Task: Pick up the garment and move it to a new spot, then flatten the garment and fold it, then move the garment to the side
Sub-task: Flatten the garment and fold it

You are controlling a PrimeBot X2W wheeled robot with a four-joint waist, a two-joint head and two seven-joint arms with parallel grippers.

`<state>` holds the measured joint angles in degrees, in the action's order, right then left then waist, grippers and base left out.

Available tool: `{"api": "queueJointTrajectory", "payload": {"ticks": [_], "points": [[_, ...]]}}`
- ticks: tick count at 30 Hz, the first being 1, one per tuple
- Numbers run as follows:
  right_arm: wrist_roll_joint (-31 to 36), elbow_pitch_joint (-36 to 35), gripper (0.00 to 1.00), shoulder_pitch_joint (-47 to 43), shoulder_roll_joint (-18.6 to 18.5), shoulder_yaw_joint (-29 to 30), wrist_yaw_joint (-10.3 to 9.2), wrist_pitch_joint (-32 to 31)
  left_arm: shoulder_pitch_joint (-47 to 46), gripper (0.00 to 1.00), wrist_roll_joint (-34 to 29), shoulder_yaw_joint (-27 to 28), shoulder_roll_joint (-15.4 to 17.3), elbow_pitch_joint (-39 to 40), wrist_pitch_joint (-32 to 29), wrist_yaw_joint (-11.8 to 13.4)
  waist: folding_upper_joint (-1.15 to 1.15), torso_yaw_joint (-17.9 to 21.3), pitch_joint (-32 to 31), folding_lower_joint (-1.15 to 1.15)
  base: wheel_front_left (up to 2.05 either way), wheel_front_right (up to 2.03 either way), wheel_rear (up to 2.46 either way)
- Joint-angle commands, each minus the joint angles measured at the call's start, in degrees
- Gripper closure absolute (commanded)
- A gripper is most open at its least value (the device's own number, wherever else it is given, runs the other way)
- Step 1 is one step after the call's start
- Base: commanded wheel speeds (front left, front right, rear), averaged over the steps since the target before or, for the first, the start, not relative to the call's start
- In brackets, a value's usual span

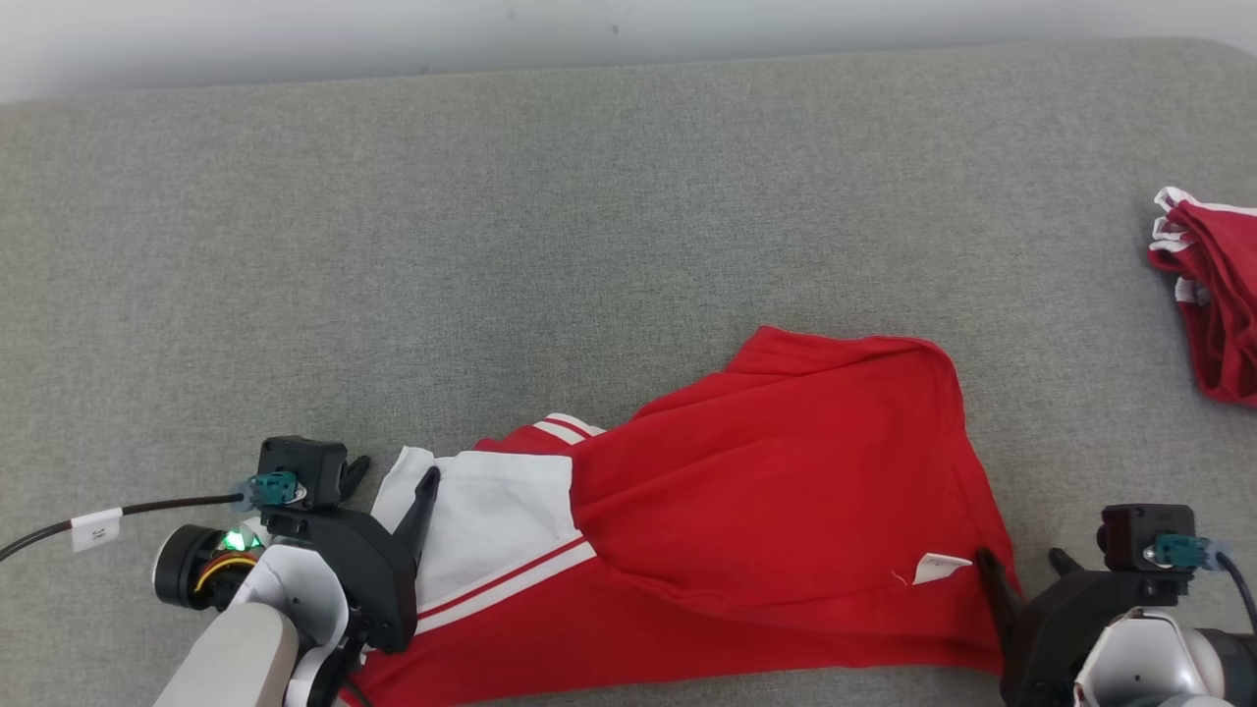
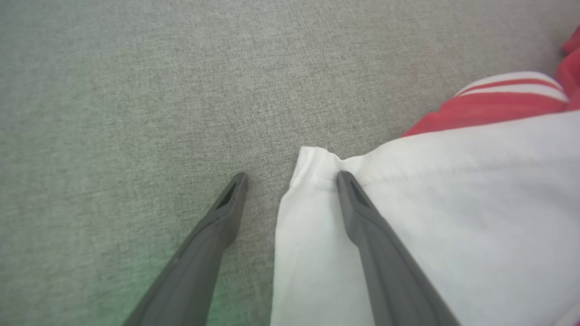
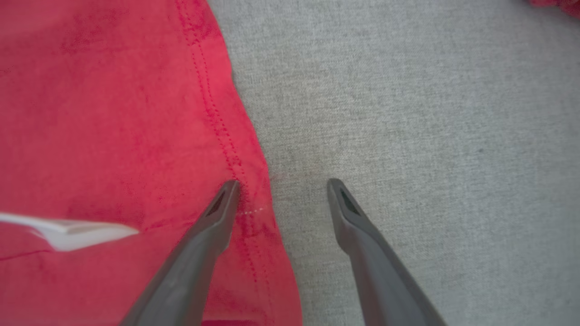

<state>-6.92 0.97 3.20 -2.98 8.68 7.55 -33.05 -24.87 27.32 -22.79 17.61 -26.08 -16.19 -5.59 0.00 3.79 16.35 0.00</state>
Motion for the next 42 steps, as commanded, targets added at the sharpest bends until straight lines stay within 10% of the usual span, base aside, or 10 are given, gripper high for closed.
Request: {"api": "queueJointTrajectory", "payload": {"ticks": [1, 10, 11, 12, 13, 14, 32, 42], "points": [[0.2, 0.5, 0.00, 0.4, 0.1, -0.3, -0.16, -0.3, 4.3, 0.00, 0.3, -2.7, -1.4, -2.7, -2.8, -0.5, 0.00, -0.1, 0.1, 0.00, 0.00, 0.00, 0.00], [-0.5, 2.3, 0.00, -2.5, -0.4, -4.0, -0.02, -6.8, 4.4, 0.13, 1.7, -4.0, -1.7, -2.7, -4.5, -1.2, 0.00, -0.6, 0.1, 0.00, 0.00, 0.00, 0.00], [-0.7, 2.0, 0.15, -2.7, -0.5, -4.2, -0.02, -7.2, 4.4, 0.34, 2.0, -4.2, -1.7, -2.4, -4.6, -1.4, 0.00, -0.5, 0.1, 0.00, 0.00, 0.00, 0.00], [-0.8, 1.7, 0.51, -2.8, -0.8, -4.5, -0.02, -7.4, 4.3, 0.55, 2.1, -4.3, -1.7, -2.2, -4.6, -1.5, 0.00, -0.5, 0.1, 0.00, 0.00, 0.00, 0.00], [-1.0, 1.4, 0.88, -2.8, -0.9, -4.5, -0.02, -7.6, 4.2, 1.00, 2.3, -4.5, -1.6, -2.0, -4.5, -1.6, 0.00, -0.4, 0.1, 0.00, 0.00, 0.00, 0.00], [-1.2, 1.1, 1.00, -2.8, -1.1, -4.8, -0.02, -7.6, 4.2, 1.00, 2.4, -4.6, -1.6, -1.9, -4.2, -1.6, 0.00, -0.4, 0.0, 0.00, 0.00, 0.00, 0.00], [-4.2, -6.4, 1.00, 0.1, -1.0, -2.2, -0.10, 2.1, 1.4, 1.00, 5.6, 4.0, -0.9, 5.0, 18.1, -0.4, 0.00, -0.5, -3.2, 0.00, 0.00, 0.00, 0.00], [-11.4, -13.8, 1.00, 4.3, -1.0, -1.1, -0.10, 4.7, -2.6, 1.00, 11.7, 8.9, 1.5, 15.6, 20.4, -1.4, 0.00, -0.5, -6.2, 0.00, 0.00, 0.00, 0.00]]}}
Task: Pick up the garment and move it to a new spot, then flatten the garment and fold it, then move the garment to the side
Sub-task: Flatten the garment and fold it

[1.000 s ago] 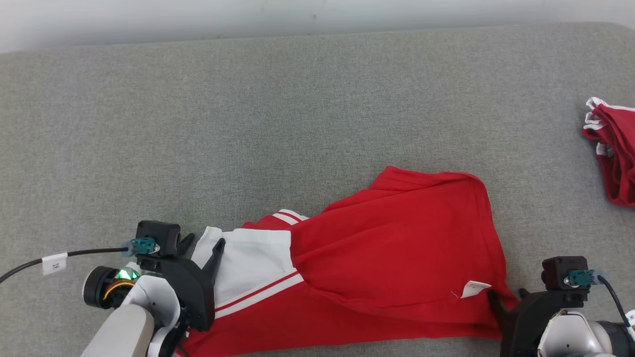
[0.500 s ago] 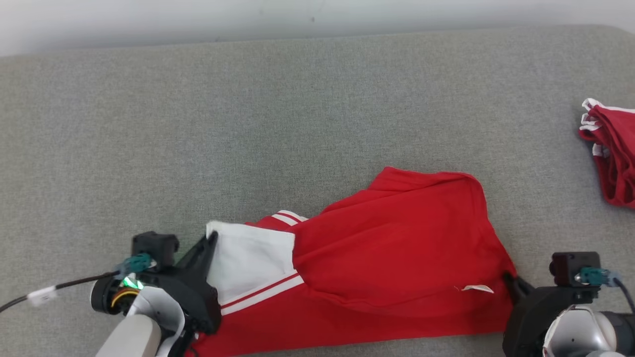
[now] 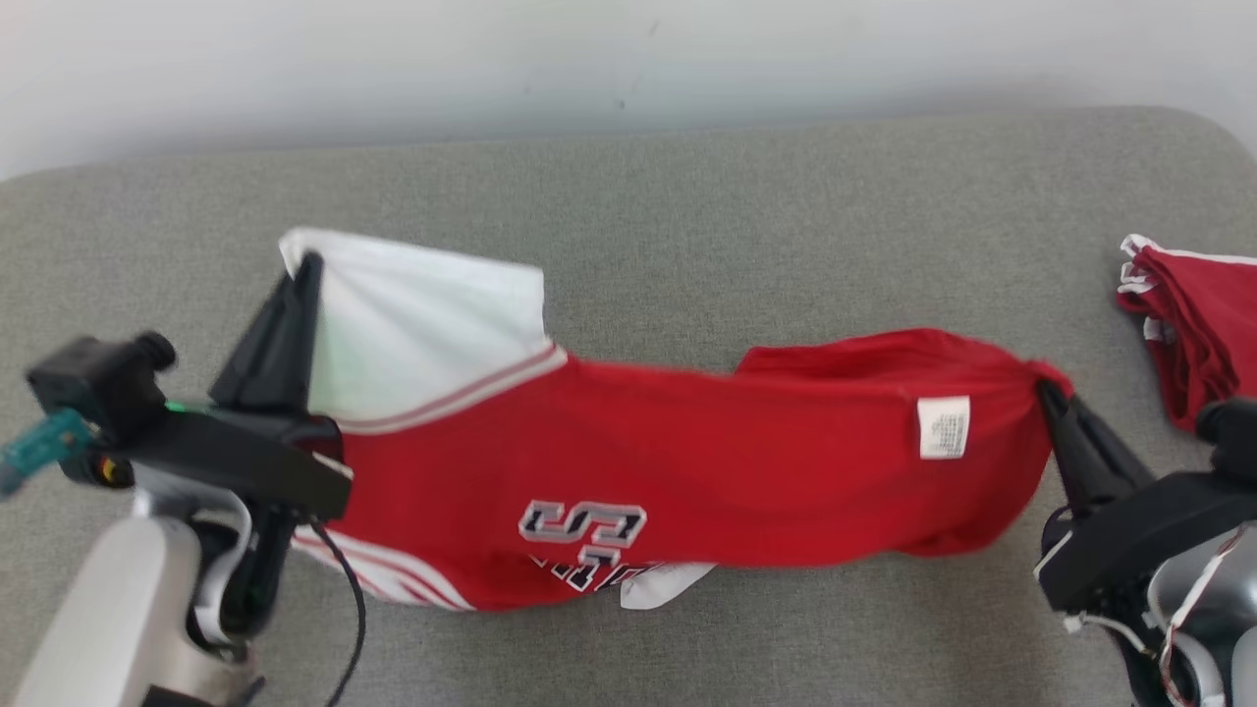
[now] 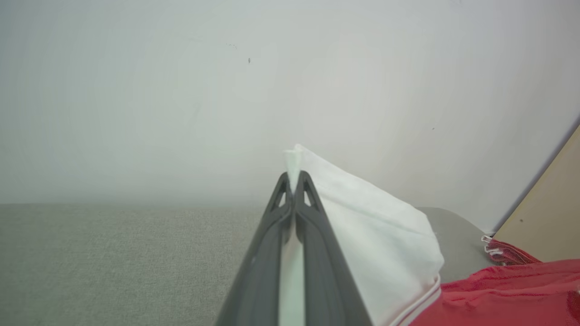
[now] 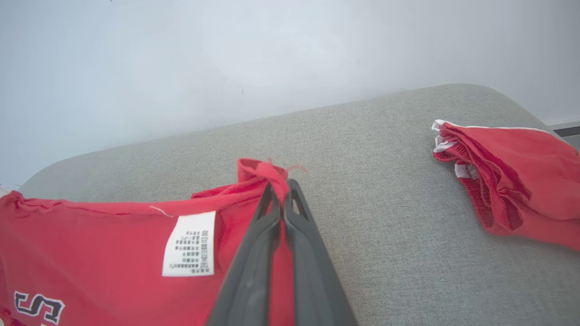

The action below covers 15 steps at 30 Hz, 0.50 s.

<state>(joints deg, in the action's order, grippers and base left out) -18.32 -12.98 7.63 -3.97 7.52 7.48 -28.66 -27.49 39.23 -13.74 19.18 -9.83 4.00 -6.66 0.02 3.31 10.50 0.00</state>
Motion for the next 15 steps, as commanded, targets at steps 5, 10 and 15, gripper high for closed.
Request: {"api": "queueJointTrajectory", "payload": {"ticks": [5, 10, 15], "points": [[-1.5, -1.5, 1.00, 3.3, -1.0, 0.5, -0.01, -0.9, -4.3, 1.00, 1.8, 1.7, 1.2, 4.5, -1.5, -0.1, -0.02, 0.2, -1.9, 0.00, 0.00, 0.00, 0.00], [-4.7, -2.5, 1.00, 7.5, -0.6, 1.1, -0.01, -2.0, -9.7, 1.00, 2.5, 2.6, 1.9, 7.6, -3.2, 0.2, -0.02, 0.6, -2.4, 0.00, 0.00, 0.00, 0.00], [-9.9, -1.1, 1.00, 13.5, 0.6, 4.1, -0.01, -4.5, -16.9, 1.00, 3.4, 3.2, 1.9, 7.5, -4.8, 0.1, -0.02, 1.3, -2.5, 0.00, 0.00, 0.00, 0.00]]}}
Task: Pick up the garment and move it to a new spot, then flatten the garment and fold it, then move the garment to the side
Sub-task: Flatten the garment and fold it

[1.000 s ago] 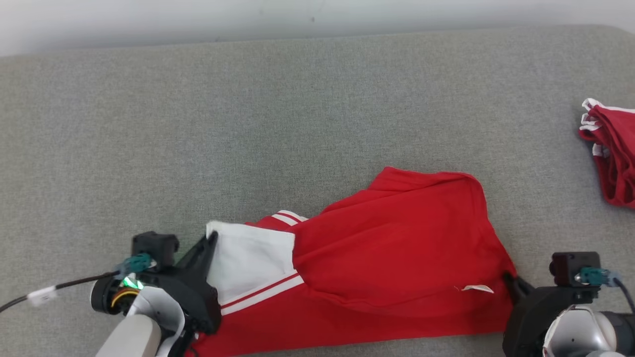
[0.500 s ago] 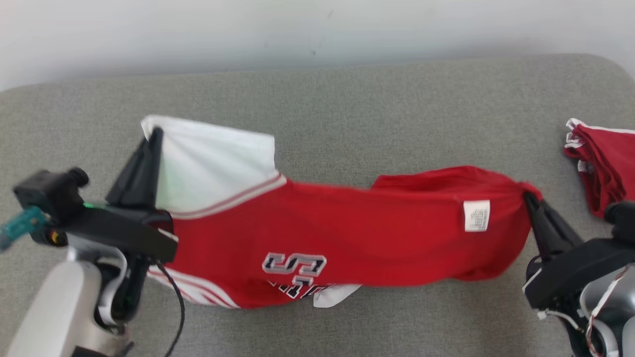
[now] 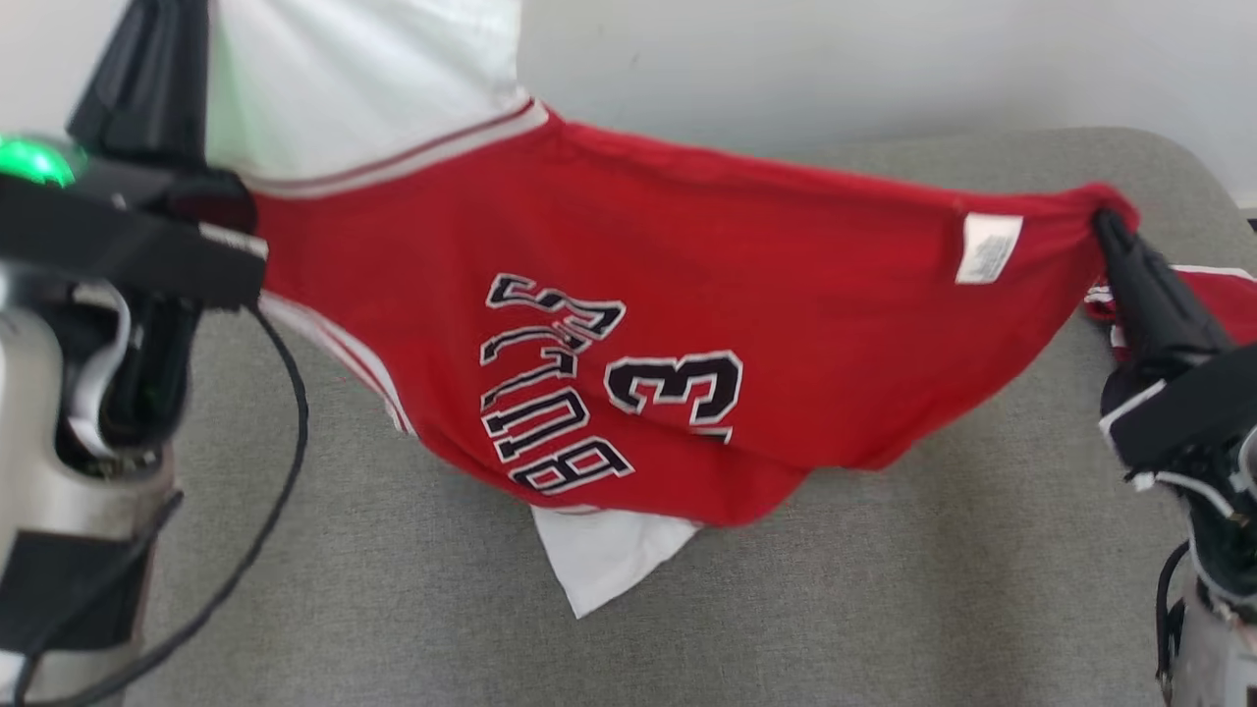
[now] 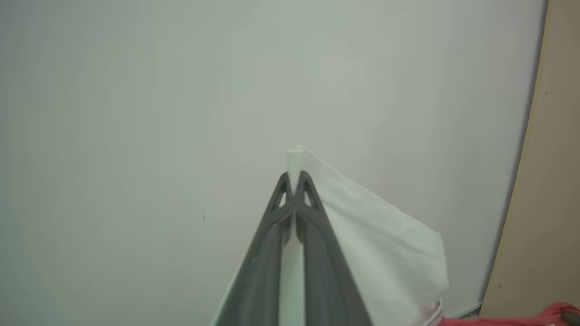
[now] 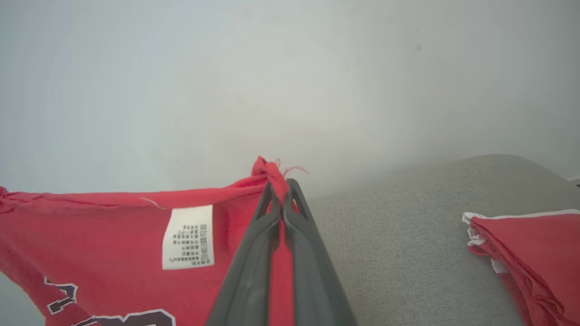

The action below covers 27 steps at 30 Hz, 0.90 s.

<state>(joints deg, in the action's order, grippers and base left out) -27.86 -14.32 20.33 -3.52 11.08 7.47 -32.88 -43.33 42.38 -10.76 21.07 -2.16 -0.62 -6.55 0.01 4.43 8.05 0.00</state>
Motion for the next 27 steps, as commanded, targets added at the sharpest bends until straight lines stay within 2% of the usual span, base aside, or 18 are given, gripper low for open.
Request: {"api": "queueJointTrajectory", "payload": {"ticks": [1, 3, 10, 13, 19, 20, 22, 24, 27], "points": [[-1.0, 0.7, 1.00, 2.0, 0.3, 1.1, 0.00, -0.9, -2.4, 1.00, 0.6, 0.2, -0.1, -0.5, -0.6, 0.1, -0.01, 0.3, -0.1, 0.00, 0.00, 0.00, 0.00], [-3.1, 1.8, 1.00, 4.6, 0.5, 2.7, 0.00, -2.0, -5.4, 1.00, 0.9, 0.4, -0.3, -1.2, -1.2, 0.3, -0.01, 0.7, -0.3, 0.00, 0.00, 0.00, 0.00], [-20.7, 14.6, 1.00, 15.1, 0.6, 6.1, 0.01, -2.1, -15.1, 1.00, 2.1, 1.5, -2.1, -6.2, -1.1, 1.0, -0.01, 2.2, -0.9, 0.00, 0.00, 0.00, 0.00], [-22.8, 20.2, 1.00, 18.9, 0.6, 5.1, 0.01, -2.3, -18.7, 1.00, 2.6, 2.3, -3.2, -8.7, -0.4, 1.9, -0.01, 2.7, -1.0, 0.00, 0.00, 0.00, 0.00], [-23.1, 26.5, 1.00, 24.8, 0.6, 3.4, 0.01, -2.0, -23.5, 1.00, 3.1, 3.0, -4.1, -13.0, 0.3, 2.5, -0.01, 3.3, 0.0, 0.00, 0.00, 0.00, 0.00], [-30.6, 30.2, 1.00, 27.4, 0.6, 3.7, 0.01, -1.4, -24.2, 1.00, 4.1, 3.3, -4.8, -14.4, 0.3, 2.7, -0.01, 3.4, 0.4, 0.00, 0.00, 0.00, 0.00], [-40.1, 35.3, 1.00, 31.1, 0.7, 3.1, 0.03, 0.7, -24.5, 1.00, 4.5, 3.4, -4.9, -15.7, 0.3, 2.5, -0.01, 3.6, 0.7, 0.00, 0.00, 0.00, 0.00], [-40.7, 37.5, 1.00, 34.2, 0.6, 0.6, 0.08, 3.7, -24.8, 1.00, 4.1, 3.1, -4.5, -16.4, 0.5, 2.2, -0.01, 4.0, 1.3, 0.00, 0.00, 0.00, 0.00], [-38.4, 39.0, 1.00, 36.0, 0.6, -1.4, 0.07, 5.7, -25.1, 1.00, 3.9, 3.0, -4.5, -16.9, 0.9, 2.0, -0.01, 4.2, 1.9, 0.00, 0.00, 0.00, 0.00]]}}
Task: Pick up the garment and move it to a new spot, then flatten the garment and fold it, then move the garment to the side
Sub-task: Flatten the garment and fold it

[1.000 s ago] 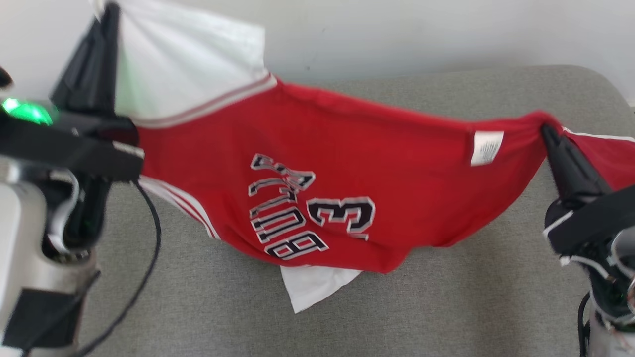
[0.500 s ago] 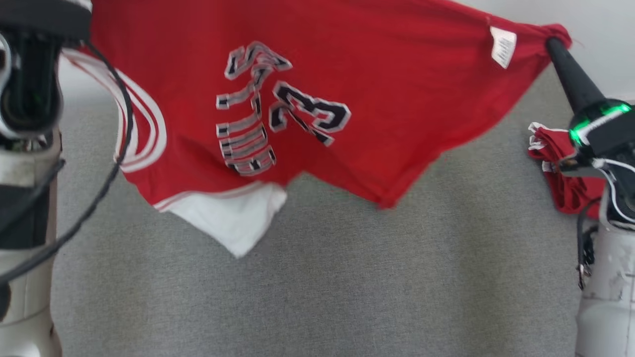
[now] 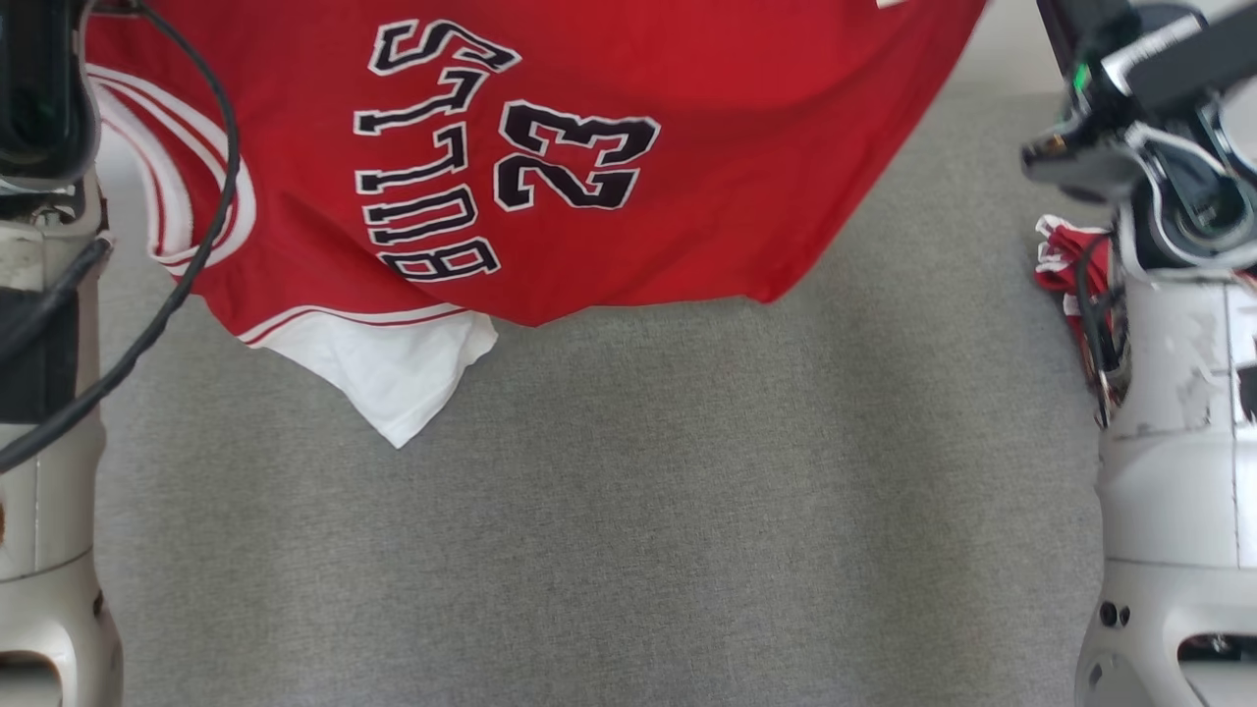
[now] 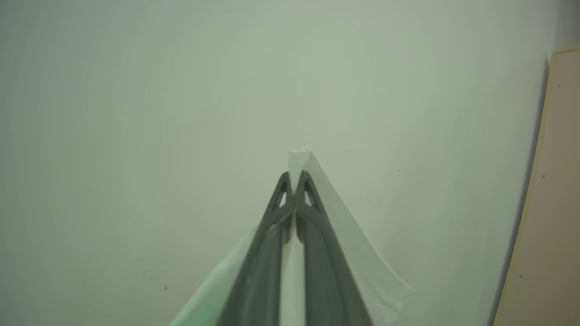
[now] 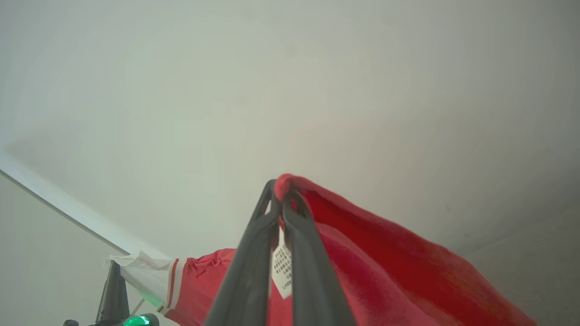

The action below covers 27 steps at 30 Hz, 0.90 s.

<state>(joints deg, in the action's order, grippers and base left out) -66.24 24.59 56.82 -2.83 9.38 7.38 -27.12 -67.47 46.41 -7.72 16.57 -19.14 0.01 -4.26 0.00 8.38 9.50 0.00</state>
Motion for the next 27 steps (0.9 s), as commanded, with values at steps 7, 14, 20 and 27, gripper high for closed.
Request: {"api": "queueJointTrajectory", "payload": {"ticks": [7, 14, 20, 27], "points": [[9.9, 3.0, 1.00, 5.5, -0.1, -0.9, 0.16, 0.8, -2.8, 1.00, -1.1, 0.8, 0.8, -1.0, 2.9, 0.2, 0.00, 0.6, 2.7, 0.00, 0.00, 0.00, 0.00], [21.1, 1.2, 1.00, 12.1, -0.1, 0.9, 0.16, -1.0, -8.9, 1.00, -3.9, 1.9, 2.8, -0.6, 6.2, 1.8, 0.00, 1.0, 7.3, 0.00, 0.00, 0.00, 0.00], [27.6, 0.6, 1.00, 18.5, -0.1, 1.9, 0.16, 0.1, -15.7, 1.00, -7.1, 1.2, 4.4, 0.4, 8.1, 2.3, 0.00, 1.8, 15.1, 0.00, 0.00, 0.00, 0.00], [33.3, 2.5, 1.00, 26.2, 0.0, 1.4, 0.16, 13.0, -23.2, 1.00, -13.9, -1.7, 5.9, 3.8, 14.0, -0.6, 0.00, 3.3, 23.6, 0.00, 0.00, 0.00, 0.00]]}}
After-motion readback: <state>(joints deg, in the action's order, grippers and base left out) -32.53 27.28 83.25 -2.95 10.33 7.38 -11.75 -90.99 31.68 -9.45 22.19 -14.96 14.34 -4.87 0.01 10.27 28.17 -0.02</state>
